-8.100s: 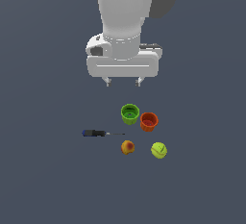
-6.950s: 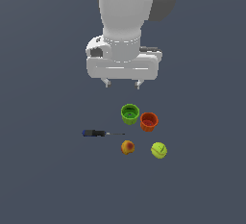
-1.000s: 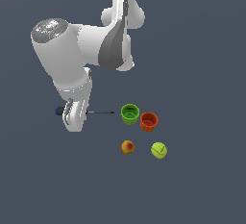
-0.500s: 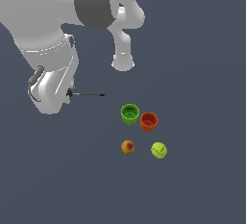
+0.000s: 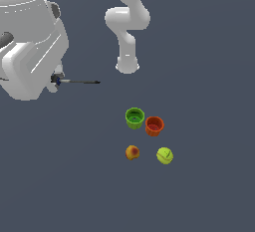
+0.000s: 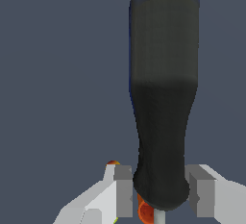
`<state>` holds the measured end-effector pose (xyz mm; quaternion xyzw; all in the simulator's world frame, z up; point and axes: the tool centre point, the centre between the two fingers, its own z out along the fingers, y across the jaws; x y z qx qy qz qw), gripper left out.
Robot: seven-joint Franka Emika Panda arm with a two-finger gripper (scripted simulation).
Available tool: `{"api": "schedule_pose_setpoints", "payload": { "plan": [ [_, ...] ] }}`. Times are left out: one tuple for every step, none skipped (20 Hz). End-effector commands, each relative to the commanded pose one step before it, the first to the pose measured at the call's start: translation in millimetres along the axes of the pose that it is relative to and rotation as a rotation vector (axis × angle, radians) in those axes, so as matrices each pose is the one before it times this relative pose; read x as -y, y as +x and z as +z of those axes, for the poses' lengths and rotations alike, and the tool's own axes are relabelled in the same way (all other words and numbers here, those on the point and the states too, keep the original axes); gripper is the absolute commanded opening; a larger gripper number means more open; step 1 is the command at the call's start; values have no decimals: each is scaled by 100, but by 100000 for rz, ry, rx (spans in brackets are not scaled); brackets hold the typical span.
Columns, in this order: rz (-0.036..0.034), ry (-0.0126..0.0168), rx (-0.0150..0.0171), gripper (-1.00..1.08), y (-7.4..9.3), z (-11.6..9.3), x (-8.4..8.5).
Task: Pick up a designated object from a clutter of objects.
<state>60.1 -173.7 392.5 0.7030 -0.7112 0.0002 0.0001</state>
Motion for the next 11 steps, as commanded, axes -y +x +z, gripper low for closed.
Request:
{"api": "schedule_pose_setpoints", "payload": {
  "plan": [
    [-85,-14,23,-100,173,-953,125],
    [0,0,0,-100,58,-254,38],
    [0,0,0,-100,48,-210,34],
    [0,0,0,-100,39,-167,30],
    [0,0,0,-100,30,-125,26],
    [0,0,0,-100,21,-84,22],
    [0,0,0,-100,12,-43,19],
    [0,0,0,-100,3,-2,15],
    [0,0,0,-100,-6,38,12],
    [0,0,0,-100,-12,62,7],
    [0,0,0,-100,-5,24,1]
  ]
}}
